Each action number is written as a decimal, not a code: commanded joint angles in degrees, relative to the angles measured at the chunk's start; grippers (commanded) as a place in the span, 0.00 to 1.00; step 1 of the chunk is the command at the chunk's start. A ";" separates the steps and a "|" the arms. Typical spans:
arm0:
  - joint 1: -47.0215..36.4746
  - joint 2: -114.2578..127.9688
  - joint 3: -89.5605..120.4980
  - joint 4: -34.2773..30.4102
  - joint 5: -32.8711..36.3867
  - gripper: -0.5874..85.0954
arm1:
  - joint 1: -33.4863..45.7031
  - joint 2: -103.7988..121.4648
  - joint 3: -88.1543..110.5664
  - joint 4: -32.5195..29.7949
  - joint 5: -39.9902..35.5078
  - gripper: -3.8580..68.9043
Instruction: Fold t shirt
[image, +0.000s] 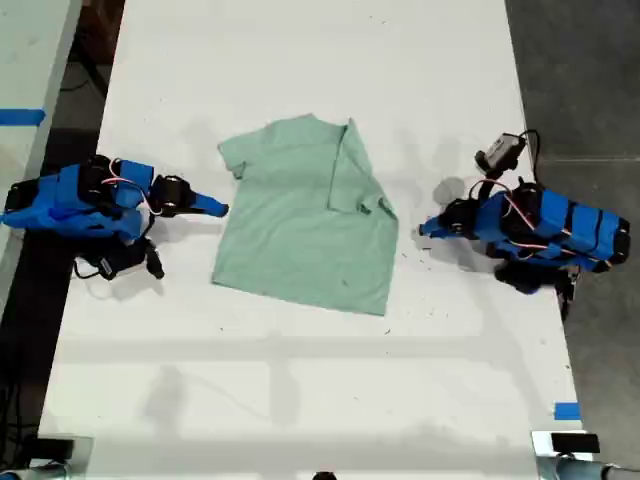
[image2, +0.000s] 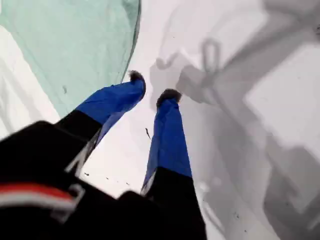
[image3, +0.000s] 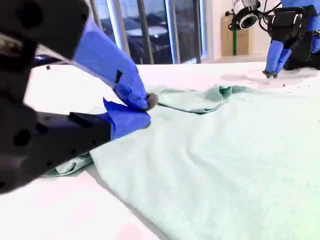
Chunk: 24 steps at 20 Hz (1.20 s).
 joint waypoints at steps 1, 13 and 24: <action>-1.41 0.44 0.79 7.47 -13.71 0.00 | 0.53 0.53 2.29 0.09 0.44 0.17; -20.48 -32.78 -28.04 7.82 -2.90 0.00 | 0.53 0.53 2.29 0.09 0.44 0.17; -45.62 -102.39 -63.90 -0.44 29.53 0.29 | 0.62 0.53 2.29 0.09 0.44 0.17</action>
